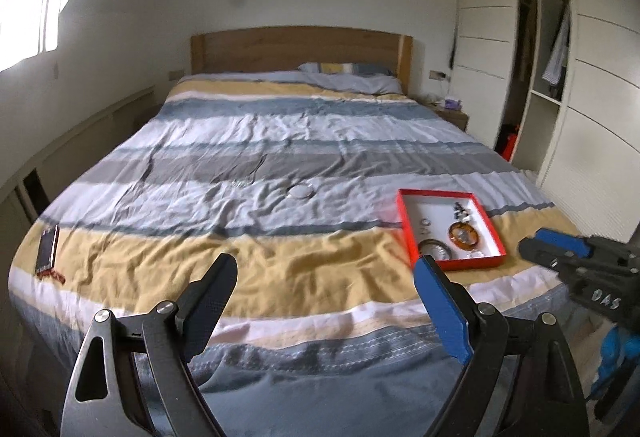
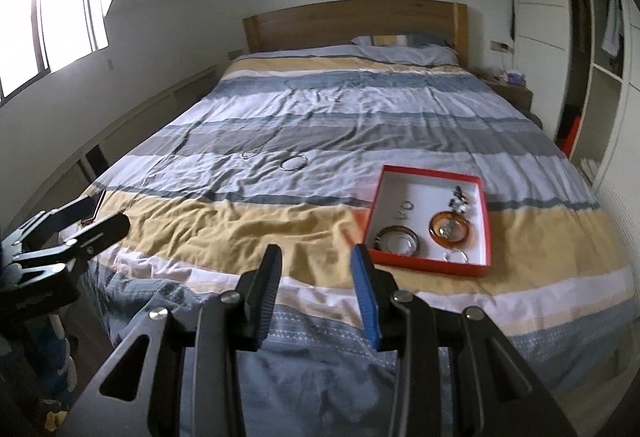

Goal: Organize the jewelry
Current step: 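Withdraw both open tools from the box back toward the bed, then grasp the silver chain necklace with left tool while right tool grasps the silver bangle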

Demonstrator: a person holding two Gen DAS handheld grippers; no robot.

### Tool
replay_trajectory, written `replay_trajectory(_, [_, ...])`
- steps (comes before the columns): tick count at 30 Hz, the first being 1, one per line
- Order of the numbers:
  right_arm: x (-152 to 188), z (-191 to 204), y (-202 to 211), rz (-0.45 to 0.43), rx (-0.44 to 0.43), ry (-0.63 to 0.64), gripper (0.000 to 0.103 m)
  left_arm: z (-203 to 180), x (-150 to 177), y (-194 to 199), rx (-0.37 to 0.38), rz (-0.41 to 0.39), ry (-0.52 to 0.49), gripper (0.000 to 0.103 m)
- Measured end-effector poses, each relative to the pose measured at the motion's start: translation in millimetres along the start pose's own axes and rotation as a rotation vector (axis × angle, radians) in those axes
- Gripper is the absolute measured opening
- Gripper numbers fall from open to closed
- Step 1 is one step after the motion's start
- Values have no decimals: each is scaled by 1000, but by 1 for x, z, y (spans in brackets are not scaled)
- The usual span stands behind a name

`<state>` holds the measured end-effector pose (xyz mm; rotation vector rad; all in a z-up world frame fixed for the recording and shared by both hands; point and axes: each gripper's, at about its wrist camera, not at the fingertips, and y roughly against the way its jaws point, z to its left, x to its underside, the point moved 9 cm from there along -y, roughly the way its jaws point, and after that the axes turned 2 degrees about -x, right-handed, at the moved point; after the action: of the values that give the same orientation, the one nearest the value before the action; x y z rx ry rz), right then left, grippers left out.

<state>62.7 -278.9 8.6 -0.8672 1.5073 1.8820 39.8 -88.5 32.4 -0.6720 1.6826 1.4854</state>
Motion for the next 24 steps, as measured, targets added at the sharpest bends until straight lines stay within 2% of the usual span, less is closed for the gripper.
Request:
replay_trajectory(4, [-12,7,-17,-4,-31,5,34,22,8,-18,-31,38,33,89])
replay_trajectory(10, [-30,17,-72,30,-63,7,34,64,13,-63,-78,95,76,89])
replay_trajectory(17, [-55,30,-169,103,-97,23,34,114,1,-132,-117,152,126,89])
replay_trajectory(24, [-86,30,-290,161,-117,-19,35,160,-38,-243,-154,160,128,89])
